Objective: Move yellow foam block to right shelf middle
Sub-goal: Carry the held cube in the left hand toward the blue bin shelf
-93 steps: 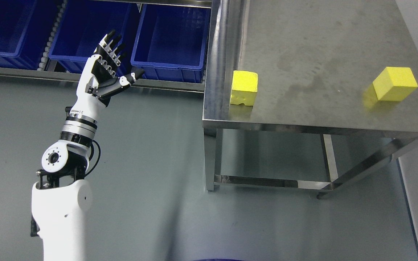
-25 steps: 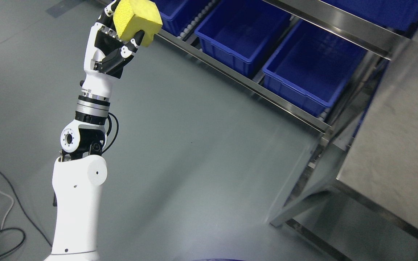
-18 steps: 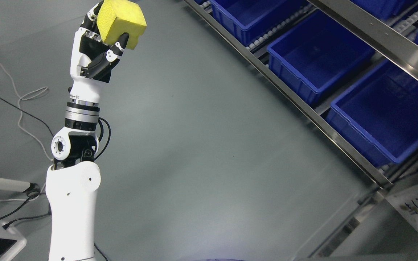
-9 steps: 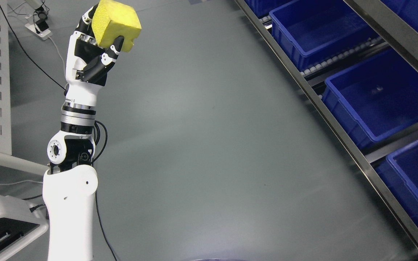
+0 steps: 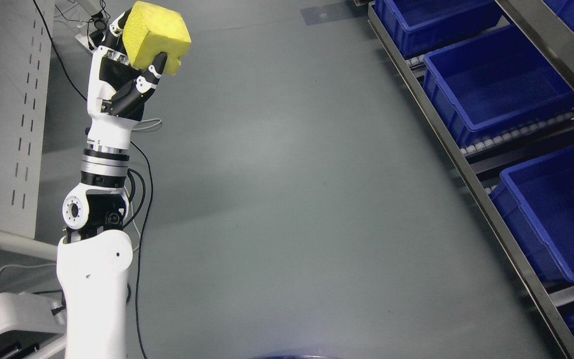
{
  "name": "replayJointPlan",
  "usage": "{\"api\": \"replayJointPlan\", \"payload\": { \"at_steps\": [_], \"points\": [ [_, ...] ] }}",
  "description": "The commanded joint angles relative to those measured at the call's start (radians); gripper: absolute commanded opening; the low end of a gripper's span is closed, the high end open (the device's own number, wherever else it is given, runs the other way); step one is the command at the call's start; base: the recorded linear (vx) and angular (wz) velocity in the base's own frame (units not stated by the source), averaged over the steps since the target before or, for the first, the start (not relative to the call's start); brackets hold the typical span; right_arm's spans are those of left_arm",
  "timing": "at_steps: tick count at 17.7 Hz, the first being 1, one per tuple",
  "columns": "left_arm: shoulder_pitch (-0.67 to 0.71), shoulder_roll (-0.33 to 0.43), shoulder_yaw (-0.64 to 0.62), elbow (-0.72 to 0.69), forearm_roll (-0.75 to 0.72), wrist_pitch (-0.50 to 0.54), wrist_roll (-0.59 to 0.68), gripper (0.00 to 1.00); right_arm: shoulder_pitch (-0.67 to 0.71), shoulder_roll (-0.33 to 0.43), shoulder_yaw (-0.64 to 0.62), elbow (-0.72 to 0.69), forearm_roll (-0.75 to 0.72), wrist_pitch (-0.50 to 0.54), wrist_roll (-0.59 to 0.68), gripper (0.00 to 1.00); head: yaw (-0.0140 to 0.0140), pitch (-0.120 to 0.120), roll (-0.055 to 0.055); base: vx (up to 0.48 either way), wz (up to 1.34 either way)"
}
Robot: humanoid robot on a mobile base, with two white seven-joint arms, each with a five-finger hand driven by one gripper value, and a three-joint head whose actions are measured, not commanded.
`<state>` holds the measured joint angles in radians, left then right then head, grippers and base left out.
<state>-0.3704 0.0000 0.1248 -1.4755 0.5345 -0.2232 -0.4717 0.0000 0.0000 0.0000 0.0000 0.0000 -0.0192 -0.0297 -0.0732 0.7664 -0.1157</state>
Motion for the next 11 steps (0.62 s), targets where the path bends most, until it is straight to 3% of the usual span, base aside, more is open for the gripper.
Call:
{"api": "replayJointPlan", "payload": {
  "at_steps": [1, 11],
  "points": [
    [0.016, 0.017, 0.006, -0.025, -0.001, -0.008, -0.002, 0.16, 0.023, -0.017, -0.012, -0.017, 0.003, -0.001, 0.001, 1.00, 0.0000, 0.000, 0.000, 0.364, 0.12],
    [0.067, 0.017, 0.006, -0.091, -0.004, -0.016, -0.015, 0.16, 0.025, -0.017, -0.012, -0.017, 0.003, -0.001, 0.001, 1.00, 0.0000, 0.000, 0.000, 0.402, -0.08]
  ]
}}
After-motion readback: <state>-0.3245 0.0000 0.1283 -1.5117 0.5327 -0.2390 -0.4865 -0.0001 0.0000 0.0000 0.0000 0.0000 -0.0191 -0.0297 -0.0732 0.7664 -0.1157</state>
